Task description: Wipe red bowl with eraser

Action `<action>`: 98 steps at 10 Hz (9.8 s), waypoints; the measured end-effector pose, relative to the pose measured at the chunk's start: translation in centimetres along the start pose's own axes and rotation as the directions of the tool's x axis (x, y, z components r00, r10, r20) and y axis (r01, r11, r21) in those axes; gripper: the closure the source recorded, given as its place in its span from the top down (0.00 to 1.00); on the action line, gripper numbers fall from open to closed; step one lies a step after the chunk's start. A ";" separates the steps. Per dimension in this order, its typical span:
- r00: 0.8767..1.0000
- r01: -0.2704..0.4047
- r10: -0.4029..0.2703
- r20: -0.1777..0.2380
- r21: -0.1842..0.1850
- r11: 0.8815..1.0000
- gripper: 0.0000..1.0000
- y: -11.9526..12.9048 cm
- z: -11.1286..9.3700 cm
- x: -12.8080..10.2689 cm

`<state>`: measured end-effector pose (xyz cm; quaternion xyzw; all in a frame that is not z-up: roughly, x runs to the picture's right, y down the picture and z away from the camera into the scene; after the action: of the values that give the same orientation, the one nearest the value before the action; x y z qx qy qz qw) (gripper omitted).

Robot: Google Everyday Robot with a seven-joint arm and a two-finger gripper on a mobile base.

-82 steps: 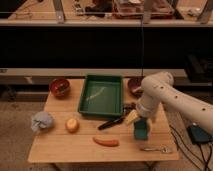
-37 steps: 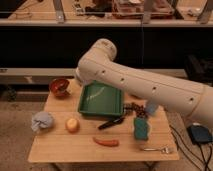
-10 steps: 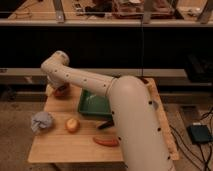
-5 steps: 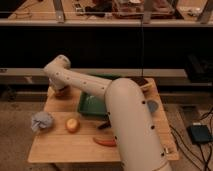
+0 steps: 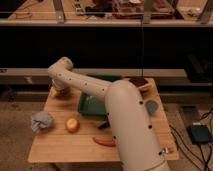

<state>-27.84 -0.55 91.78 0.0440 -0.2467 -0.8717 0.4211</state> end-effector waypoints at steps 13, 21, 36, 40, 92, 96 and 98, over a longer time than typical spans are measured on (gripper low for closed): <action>1.000 -0.024 0.024 -0.003 -0.076 0.997 0.00 2.1 -3.0 1.4; 0.992 -0.061 0.066 -0.110 0.051 0.997 0.00 5.4 -8.0 -1.2; 0.986 0.089 -0.077 -0.145 0.079 0.993 0.00 1.0 -5.7 4.3; 0.979 0.124 -0.102 -0.179 0.120 0.985 0.00 -1.0 -6.3 2.5; 0.939 0.226 -0.180 -0.292 0.131 0.965 0.00 -0.6 -4.3 3.3; 0.939 0.237 -0.187 -0.289 0.150 0.960 0.00 -1.2 -4.0 0.3; 0.942 0.223 -0.175 -0.287 0.144 0.964 0.00 -0.3 -4.2 -1.1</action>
<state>-26.20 -1.18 87.84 0.2245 -0.2561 -0.8706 0.3549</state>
